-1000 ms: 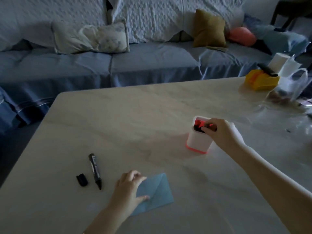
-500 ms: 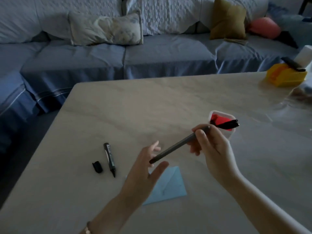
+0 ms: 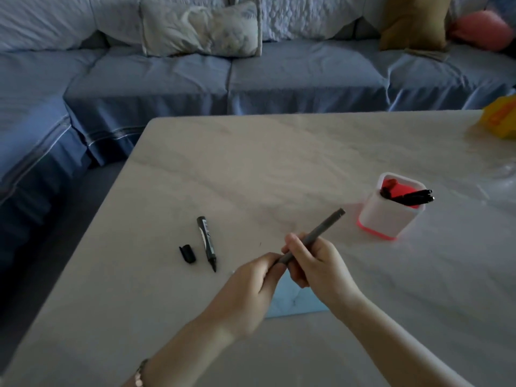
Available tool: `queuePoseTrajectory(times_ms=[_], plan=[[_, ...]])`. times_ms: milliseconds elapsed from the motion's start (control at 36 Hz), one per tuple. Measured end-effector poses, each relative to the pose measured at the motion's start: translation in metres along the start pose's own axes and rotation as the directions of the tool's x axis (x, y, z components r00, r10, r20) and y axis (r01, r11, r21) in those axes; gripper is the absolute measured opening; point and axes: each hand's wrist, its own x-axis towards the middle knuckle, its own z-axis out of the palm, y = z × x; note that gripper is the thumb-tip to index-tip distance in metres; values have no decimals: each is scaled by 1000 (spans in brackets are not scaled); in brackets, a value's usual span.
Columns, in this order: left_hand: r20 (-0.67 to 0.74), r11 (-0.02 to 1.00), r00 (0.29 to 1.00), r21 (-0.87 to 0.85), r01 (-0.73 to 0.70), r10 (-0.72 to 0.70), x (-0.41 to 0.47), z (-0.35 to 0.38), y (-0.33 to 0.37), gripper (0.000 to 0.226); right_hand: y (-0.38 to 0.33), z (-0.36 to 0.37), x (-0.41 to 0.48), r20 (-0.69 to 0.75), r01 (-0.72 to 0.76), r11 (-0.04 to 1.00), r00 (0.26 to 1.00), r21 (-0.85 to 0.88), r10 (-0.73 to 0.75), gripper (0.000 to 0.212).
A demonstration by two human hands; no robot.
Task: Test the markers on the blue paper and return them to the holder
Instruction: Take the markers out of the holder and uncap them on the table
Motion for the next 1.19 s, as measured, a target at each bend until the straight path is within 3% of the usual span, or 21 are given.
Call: queuePoseTrajectory(times_ms=[111, 194, 250, 333, 389, 444, 500, 556, 583, 694, 833, 944, 1139, 1194], plan=[[18, 1000, 999, 5, 31, -31, -3, 2, 0, 22, 1, 3, 0, 4, -33, 999, 999, -15, 33, 33], [60, 999, 997, -3, 46, -46, -4, 2, 2, 12, 2, 1, -1, -25, -16, 983, 1000, -181, 12, 40], [28, 998, 999, 54, 28, -29, -4, 2, -1, 30, 0, -4, -3, -36, 23, 928, 999, -373, -39, 44], [-118, 972, 985, 215, -99, 127, 0, -8, -7, 53, -10, -13, -7, 88, 50, 789, 996, -612, 5, 46], [-141, 834, 928, 499, -234, 345, 6, -19, -11, 51, -15, -20, -8, 200, 70, 710, 974, -700, 102, 45], [-49, 629, 870, 711, -314, 491, 13, -27, -18, 47, -18, -25, -8, 287, 105, 648, 941, -754, 181, 41], [48, 474, 832, 803, -361, 552, 20, -30, -25, 40, -19, -29, -7, 341, 141, 619, 915, -772, 216, 35], [99, 381, 806, 843, -379, 583, 22, -31, -29, 13, -20, -33, -3, 359, 176, 614, 914, -770, 187, 29], [110, 357, 802, 854, -379, 587, 22, -32, -30, 10, -20, -36, -2, 354, 192, 606, 922, -772, 158, 26], [141, 371, 812, 836, -403, 566, 19, -30, -30, 40, -20, -38, -2, 360, 249, 589, 930, -769, 76, 19], [197, 340, 777, 815, -468, 597, 16, -28, -40, 33, -12, -32, -8, 388, 302, 535, 920, -789, 51, 23], [248, 344, 764, 781, -522, 595, 13, -28, -45, 32, -1, -32, -11, 422, 328, 562, 906, -760, 42, 29], [269, 393, 796, 756, -523, 542, 15, -28, -50, 34, 11, -33, -10, 391, 319, 597, 920, -736, -10, 29], [229, 462, 842, 751, -471, 488, 16, -27, -48, 34, 16, -35, -9, 366, 294, 623, 930, -725, -13, 24]])
